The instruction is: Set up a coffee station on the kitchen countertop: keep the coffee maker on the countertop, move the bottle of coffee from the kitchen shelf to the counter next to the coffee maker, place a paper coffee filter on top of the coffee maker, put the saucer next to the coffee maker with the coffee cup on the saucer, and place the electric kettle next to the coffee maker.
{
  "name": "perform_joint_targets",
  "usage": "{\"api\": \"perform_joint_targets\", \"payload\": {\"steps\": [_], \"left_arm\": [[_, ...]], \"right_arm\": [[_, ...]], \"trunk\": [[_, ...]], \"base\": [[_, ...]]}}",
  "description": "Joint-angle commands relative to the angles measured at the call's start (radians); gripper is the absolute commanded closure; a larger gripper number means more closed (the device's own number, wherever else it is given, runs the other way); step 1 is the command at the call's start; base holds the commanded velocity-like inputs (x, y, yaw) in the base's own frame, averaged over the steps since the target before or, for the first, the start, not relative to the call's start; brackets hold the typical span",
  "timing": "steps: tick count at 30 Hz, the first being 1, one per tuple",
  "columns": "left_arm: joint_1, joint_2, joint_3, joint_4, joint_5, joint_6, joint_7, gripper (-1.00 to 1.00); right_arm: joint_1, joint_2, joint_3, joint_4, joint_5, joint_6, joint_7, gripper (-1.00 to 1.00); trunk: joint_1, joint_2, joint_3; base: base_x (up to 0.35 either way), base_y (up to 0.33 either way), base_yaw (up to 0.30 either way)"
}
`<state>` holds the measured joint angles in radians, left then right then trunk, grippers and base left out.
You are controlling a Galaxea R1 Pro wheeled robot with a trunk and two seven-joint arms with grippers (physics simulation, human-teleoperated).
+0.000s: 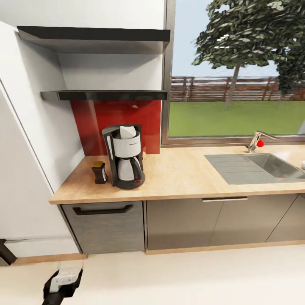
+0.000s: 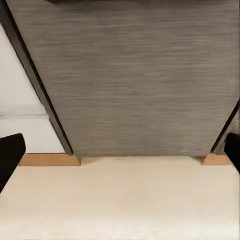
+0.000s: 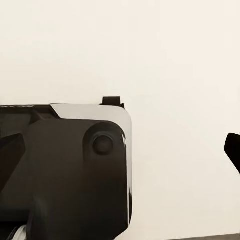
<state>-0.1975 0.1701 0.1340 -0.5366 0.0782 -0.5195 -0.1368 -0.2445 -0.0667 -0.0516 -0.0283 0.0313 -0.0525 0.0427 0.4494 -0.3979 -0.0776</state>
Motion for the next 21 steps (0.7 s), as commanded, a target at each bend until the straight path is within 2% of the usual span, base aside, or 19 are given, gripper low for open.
{"api": "perform_joint_targets", "payload": {"steps": [1,4,7,11,13,18,21], "left_arm": [[0.004,0.003,0.005,0.058,-0.01,0.0,-0.008,-1.0],[0.011,0.02,0.01,0.236,-0.032,0.01,-0.004,-1.0],[0.013,0.031,0.009,0.363,-0.038,0.027,0.007,-1.0],[0.025,0.03,0.003,0.495,-0.042,0.051,0.062,-1.0],[0.043,0.025,0.002,0.542,-0.043,0.057,0.097,-1.0],[0.089,0.024,0.001,0.564,-0.043,0.061,0.116,-1.0],[0.134,0.023,0.001,0.569,-0.044,0.063,0.119,-1.0]], "right_arm": [[-0.001,0.0,-0.007,0.0,0.002,-0.004,0.004,-1.0],[-0.001,0.001,-0.008,-0.001,0.0,-0.004,0.006,-1.0],[-0.001,0.012,-0.009,-0.001,0.0,-0.006,0.006,-1.0],[-0.001,0.027,-0.009,0.0,0.001,-0.007,0.007,-1.0],[-0.001,0.03,-0.008,0.001,0.003,-0.007,0.008,-1.0],[-0.001,0.031,-0.008,0.002,0.004,-0.008,0.008,-1.0],[-0.001,0.03,-0.008,0.002,0.002,-0.008,0.006,-1.0]], "trunk": [[0.001,-0.002,-0.002],[0.001,-0.002,-0.002],[0.001,-0.002,-0.002],[0.001,-0.002,-0.002],[0.001,-0.002,-0.002],[0.001,-0.002,-0.002],[0.001,-0.002,-0.002]], "base": [[0.0,0.0,0.0],[0.0,0.0,0.0],[0.0,0.0,0.0],[0.0,0.0,0.0],[0.0,0.0,0.0],[0.0,0.0,0.0],[0.0,0.0,0.0]]}}
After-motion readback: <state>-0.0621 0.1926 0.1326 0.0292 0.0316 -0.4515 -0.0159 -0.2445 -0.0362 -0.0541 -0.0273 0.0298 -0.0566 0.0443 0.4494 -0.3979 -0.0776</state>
